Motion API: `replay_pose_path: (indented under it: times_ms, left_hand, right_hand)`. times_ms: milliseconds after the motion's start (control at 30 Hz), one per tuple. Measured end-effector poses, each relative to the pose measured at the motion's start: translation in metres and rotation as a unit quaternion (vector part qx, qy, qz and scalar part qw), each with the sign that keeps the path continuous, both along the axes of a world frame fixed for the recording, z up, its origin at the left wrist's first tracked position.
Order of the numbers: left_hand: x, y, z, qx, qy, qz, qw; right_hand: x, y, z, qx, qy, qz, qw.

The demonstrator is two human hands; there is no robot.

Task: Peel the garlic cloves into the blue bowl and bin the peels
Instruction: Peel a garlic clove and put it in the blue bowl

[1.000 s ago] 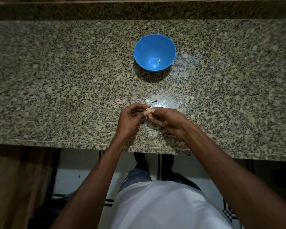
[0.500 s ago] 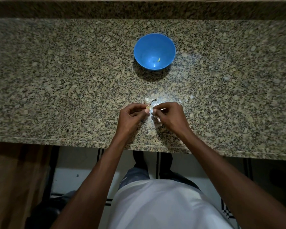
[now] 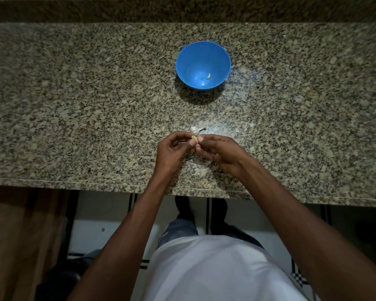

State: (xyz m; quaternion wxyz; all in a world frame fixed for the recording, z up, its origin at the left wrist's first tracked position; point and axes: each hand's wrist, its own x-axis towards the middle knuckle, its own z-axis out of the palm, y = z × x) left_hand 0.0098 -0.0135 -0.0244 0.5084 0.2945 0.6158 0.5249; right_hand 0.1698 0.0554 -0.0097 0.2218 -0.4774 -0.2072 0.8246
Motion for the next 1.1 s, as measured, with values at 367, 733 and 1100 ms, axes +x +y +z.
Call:
replay_pose_path:
  times_ms: [367,733,1100]
  left_hand:
    - [0.003,0.004,0.007,-0.038,-0.060,0.045,0.996]
    - [0.009,0.008,0.014,-0.042,0.064,0.020,0.997]
    - [-0.001,0.007,0.016,0.006,0.290,-0.042,0.956]
  right_hand:
    - [0.010,0.002,-0.005,0.310,-0.307,0.202,0.877]
    - [0.005,0.000,-0.002,0.279,-0.166,0.084,0.942]
    - [-0.003,0.003,-0.005,0.081,-0.078,0.037,0.993]
